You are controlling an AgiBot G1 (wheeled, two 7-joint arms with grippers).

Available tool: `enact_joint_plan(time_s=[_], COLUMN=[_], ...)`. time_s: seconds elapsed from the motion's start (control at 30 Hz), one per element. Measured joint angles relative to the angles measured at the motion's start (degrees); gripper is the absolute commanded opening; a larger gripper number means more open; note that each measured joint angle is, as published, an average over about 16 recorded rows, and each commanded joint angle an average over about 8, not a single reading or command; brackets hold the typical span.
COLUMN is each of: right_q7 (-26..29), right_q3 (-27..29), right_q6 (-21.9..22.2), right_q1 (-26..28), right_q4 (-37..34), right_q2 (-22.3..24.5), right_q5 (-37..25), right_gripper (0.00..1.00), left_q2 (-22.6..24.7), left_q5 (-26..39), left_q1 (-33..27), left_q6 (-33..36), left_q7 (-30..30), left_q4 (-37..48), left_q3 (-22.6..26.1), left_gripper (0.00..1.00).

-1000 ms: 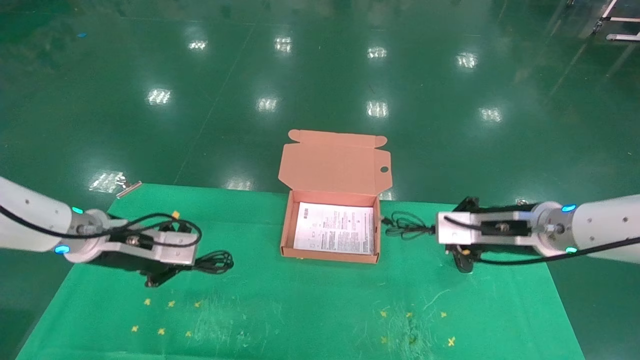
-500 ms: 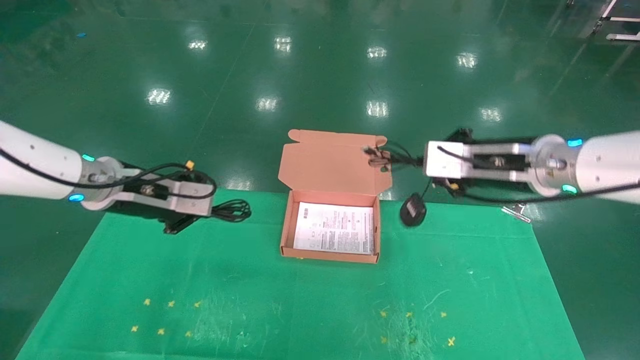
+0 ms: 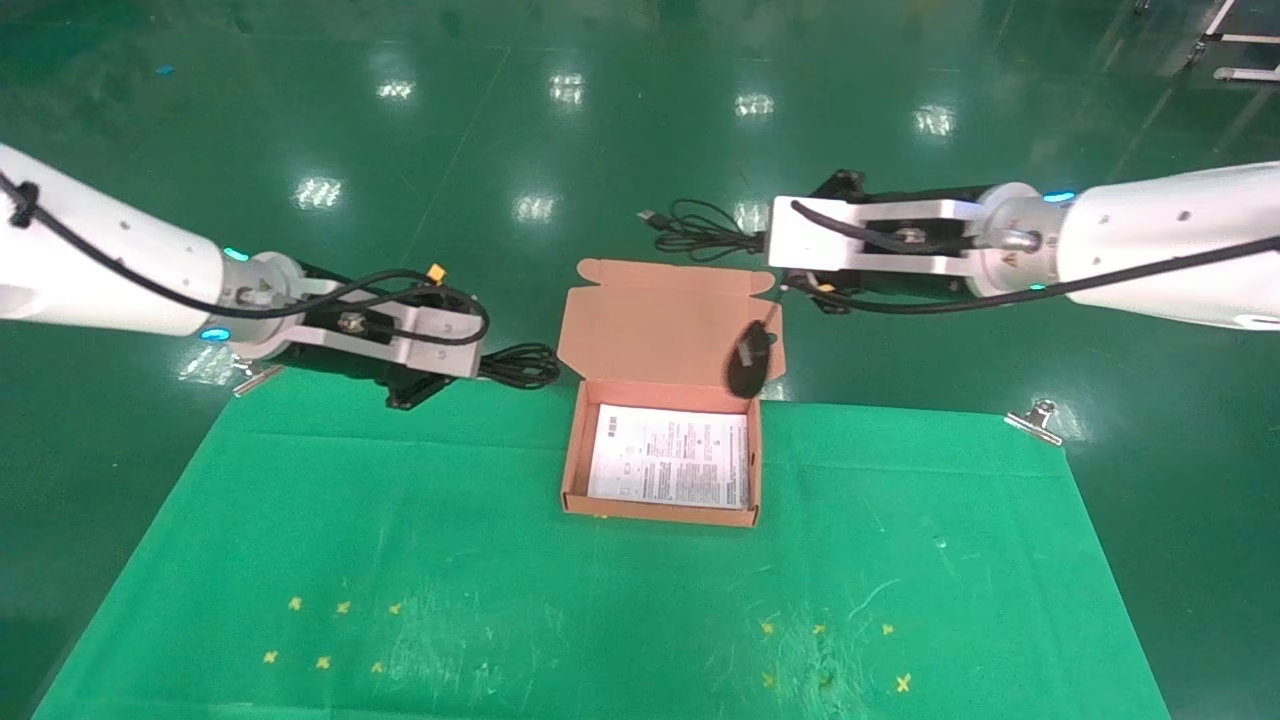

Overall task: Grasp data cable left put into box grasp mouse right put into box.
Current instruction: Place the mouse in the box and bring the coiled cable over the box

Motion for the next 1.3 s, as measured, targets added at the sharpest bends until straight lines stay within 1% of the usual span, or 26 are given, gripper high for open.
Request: enact_joint_plan(time_s=[0.33, 0.7, 1.03, 1.3], right_q7=[-4.5, -12.3, -19.9, -24.4], right_q3=[0.3, 1.0, 2.0, 2.5], right_q6=[2.2, 4.8, 5.2, 5.6], right_q1=[2.1, 4.9, 6.2, 5.7], right_q4=[-5.9, -16.3, -24.5, -29.6], right_q2=[-5.7, -13.0, -16.3, -18.2], right_q5=[2.5, 6.4, 9.9, 12.0], right_gripper=[0.00, 0.00, 0.00, 0.00], left_q2=[3.5, 7.9, 9.9, 10.6], left_q5=[-0.5, -1.5, -2.4, -2.5], left_q1=[-2.9, -6.7, -8.4, -8.9], left_q6=[-2.5, -6.3, -8.0, -8.6], left_q7=[4.2, 10.0, 14.4, 16.9], left_q4=[5.8, 15.2, 22.1, 25.7], left_q3=[-0.3, -1.2, -1.8, -1.8], left_gripper=[0.00, 0.00, 0.00, 0.00])
